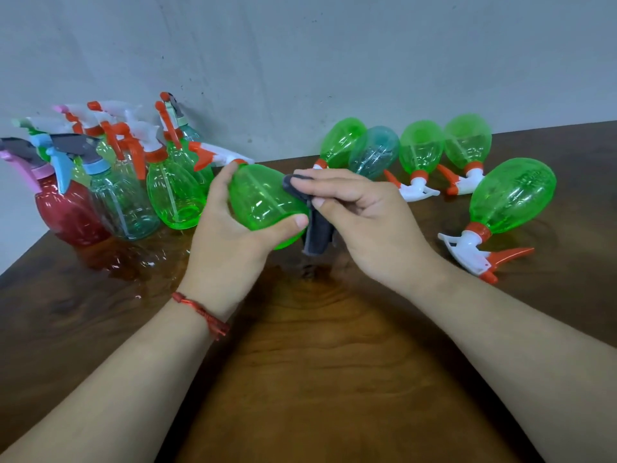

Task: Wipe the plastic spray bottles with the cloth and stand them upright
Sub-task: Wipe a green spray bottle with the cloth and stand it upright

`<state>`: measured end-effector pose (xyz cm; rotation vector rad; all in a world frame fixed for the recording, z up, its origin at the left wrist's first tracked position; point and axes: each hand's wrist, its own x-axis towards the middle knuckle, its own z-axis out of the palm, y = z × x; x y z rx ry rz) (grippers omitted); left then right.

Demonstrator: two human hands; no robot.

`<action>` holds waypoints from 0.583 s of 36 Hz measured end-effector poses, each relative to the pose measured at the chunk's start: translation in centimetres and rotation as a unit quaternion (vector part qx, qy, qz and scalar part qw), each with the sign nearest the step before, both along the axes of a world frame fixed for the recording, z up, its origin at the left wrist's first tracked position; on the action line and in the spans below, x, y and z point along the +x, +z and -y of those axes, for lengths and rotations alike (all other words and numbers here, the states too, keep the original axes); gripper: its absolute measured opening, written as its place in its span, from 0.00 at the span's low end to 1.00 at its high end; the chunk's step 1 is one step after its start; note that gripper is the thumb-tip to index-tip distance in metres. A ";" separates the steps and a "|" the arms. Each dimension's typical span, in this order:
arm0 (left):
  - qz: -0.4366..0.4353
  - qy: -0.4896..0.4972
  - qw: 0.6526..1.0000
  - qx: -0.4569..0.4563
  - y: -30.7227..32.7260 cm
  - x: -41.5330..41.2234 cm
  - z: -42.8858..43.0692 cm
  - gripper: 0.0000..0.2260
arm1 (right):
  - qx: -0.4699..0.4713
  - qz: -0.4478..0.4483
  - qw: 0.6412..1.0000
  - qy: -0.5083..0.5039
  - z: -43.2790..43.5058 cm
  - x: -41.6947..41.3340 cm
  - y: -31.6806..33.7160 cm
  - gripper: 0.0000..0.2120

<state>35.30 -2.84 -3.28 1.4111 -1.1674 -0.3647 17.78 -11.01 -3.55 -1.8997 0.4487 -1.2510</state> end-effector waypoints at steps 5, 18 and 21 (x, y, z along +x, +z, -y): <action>0.070 0.035 0.996 0.033 -0.5 -0.6 -0.2 0.53 | -0.087 -0.057 0.994 -0.019 -0.3 -0.1 -0.4 0.16; 0.025 -0.205 0.978 -0.004 -0.1 -2.0 -1.2 0.50 | 0.310 0.121 0.938 0.101 0.7 -0.7 1.2 0.15; -0.003 -0.219 0.976 -0.017 0.0 -1.6 -1.2 0.49 | 0.339 0.138 0.921 0.130 0.4 -0.7 1.6 0.15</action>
